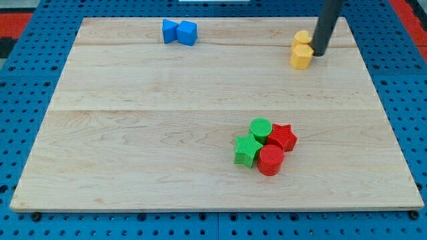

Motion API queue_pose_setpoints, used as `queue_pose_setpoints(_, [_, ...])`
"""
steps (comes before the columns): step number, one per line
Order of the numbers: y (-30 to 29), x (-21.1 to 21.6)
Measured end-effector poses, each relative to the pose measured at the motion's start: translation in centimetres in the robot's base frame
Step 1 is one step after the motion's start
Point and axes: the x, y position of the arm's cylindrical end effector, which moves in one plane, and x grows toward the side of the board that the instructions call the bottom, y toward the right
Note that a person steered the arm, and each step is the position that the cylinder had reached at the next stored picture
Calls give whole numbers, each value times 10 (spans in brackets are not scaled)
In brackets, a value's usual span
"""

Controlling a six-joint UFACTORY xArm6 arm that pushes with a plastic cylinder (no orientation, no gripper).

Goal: Move yellow hexagon below the blue cube

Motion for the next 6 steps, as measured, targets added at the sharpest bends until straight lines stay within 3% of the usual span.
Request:
queue_pose_setpoints(3, [-34, 57])
queue_pose_setpoints(6, [-184, 50])
